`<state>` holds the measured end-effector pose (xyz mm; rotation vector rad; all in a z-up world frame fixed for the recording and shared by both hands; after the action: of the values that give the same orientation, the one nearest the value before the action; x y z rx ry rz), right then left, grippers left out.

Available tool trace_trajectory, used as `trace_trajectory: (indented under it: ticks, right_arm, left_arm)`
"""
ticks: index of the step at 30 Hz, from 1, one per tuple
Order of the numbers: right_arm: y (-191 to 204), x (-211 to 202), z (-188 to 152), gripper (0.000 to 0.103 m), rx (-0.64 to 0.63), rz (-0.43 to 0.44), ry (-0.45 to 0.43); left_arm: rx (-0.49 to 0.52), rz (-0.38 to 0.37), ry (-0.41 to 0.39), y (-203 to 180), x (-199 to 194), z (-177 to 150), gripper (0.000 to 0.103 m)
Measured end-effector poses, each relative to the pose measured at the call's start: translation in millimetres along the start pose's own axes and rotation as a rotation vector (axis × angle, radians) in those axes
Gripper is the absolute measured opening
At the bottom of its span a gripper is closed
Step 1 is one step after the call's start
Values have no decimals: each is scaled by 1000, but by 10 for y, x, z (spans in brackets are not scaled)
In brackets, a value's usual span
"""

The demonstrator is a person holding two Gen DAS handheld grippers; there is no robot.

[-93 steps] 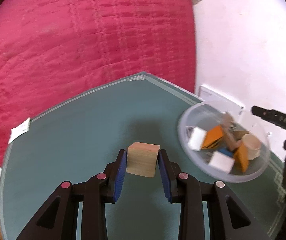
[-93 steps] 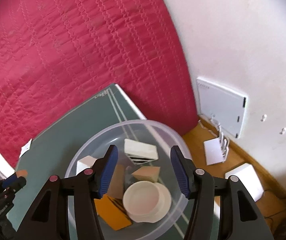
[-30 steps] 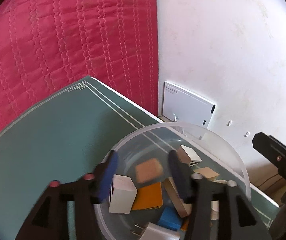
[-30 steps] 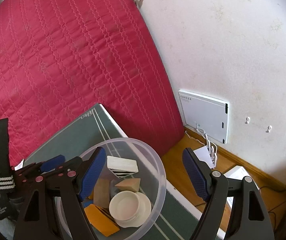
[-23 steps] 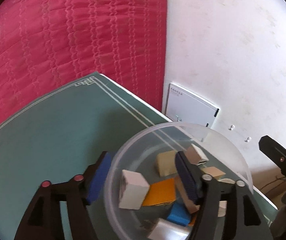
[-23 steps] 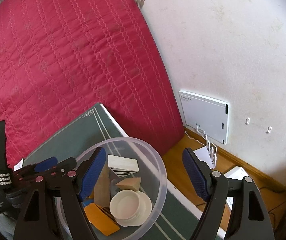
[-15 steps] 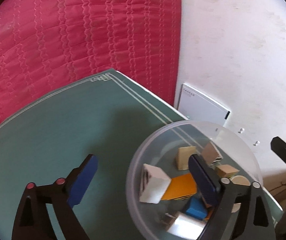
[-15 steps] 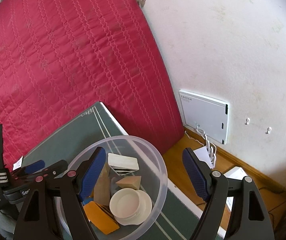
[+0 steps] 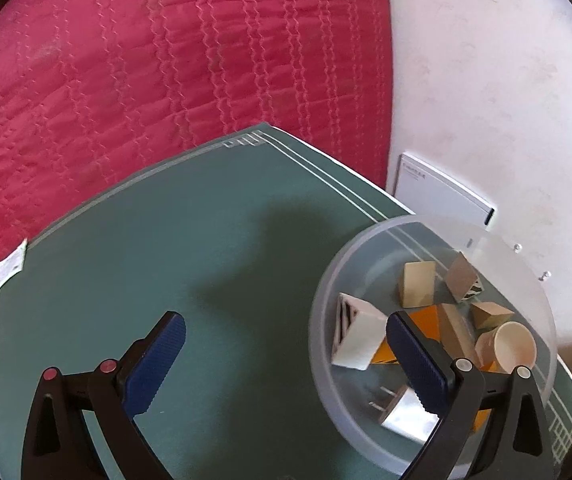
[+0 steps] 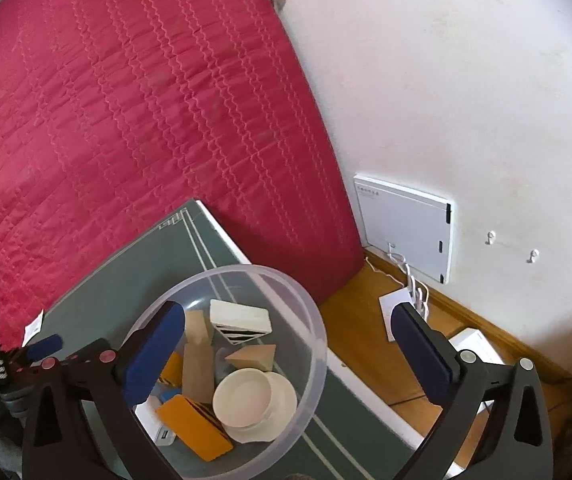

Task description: Organize rigid objects

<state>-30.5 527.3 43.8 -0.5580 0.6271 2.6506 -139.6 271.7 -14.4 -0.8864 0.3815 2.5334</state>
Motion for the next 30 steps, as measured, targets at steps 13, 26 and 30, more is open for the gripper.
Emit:
trace_trajectory:
  ticks: [13,26,30]
  right_arm:
    - [162,-196,24,103,-115,-2,-58]
    - [323,-421,-145,103,-227,31,-61]
    - [436,-521,-223,103,-297,56,-65]
  left_arm:
    - [13,62,-64,41,-348,-93,102]
    - [49,59,-140,-84,-688,-134,102]
    - [62,63,-171,-115,-785,-143,102]
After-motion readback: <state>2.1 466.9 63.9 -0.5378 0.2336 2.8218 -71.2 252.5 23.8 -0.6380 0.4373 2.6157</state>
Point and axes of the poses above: each gripper's, at about its wrist camera, not at the fingertips, and x roughly the way its jaws point, y to its left, z to its top, the point moved 10 cm from there along x, roughly the way its jaws point, and after that the axes turned 4 degrees about -y, right-handed, at the moved point
